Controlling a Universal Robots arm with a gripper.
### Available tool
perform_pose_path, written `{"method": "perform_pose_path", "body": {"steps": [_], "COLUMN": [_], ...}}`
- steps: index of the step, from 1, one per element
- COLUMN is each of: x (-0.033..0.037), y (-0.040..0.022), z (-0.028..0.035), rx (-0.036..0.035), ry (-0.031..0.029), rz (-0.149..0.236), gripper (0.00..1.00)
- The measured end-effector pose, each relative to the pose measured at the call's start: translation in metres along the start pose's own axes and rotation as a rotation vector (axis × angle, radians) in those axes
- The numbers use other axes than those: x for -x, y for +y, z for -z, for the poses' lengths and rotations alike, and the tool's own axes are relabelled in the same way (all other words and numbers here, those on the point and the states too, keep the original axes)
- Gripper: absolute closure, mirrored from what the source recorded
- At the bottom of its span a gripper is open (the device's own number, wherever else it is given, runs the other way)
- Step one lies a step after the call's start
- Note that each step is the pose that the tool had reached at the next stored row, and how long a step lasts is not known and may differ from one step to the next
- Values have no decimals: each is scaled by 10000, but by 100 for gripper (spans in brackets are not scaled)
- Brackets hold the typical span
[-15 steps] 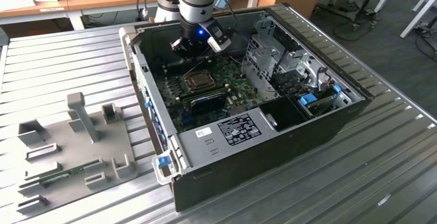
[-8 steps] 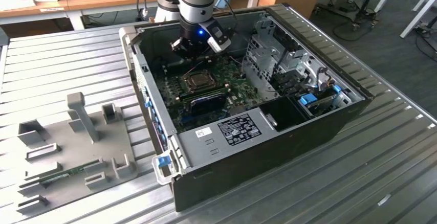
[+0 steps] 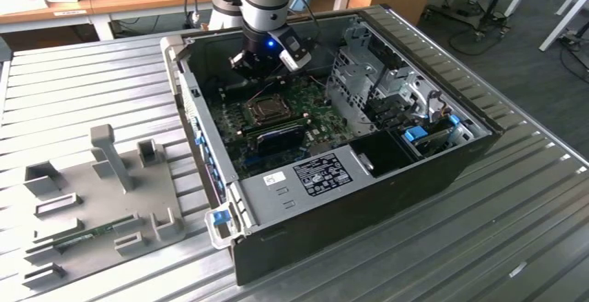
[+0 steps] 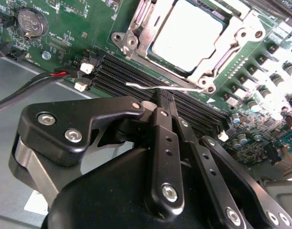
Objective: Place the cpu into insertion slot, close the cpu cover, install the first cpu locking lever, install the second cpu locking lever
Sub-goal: 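Install the first cpu locking lever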
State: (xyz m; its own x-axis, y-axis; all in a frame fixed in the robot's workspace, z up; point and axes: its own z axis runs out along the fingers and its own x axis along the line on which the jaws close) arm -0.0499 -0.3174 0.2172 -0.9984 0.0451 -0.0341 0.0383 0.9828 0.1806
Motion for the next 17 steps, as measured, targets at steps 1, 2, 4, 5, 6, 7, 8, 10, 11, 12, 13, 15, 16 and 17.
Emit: {"method": "perform_pose_path", "body": {"steps": [1, 2, 4, 5, 6, 7, 8, 10, 11, 12, 13, 15, 16, 17], "x": [0, 0, 0, 0, 0, 0, 1, 1, 2, 2, 2, 2, 2, 2], "y": [-1, -2, -2, -2, -2, -2, 0, 2, 3, 3, 3, 4, 4, 7], "z": [0, 0, 0, 0, 2, 7, 13, 28, 30, 30, 30, 32, 41, 55], "rx": [9, 41, 82, 85, 86, 85, 85, 86, 89, 90, 91, 90, 80, 80], "ry": [2, 1, 2, 3, 3, 5, 5, 3, 2, 2, 2, 3, 7, 5], "rz": [-1, 0, -3, -4, -5, -4, -3, -3, -3, -3, -3, -3, -4, -4], "gripper": [89, 89, 89, 89, 89, 89, 89, 89, 89, 89, 89, 89, 89, 89]}}
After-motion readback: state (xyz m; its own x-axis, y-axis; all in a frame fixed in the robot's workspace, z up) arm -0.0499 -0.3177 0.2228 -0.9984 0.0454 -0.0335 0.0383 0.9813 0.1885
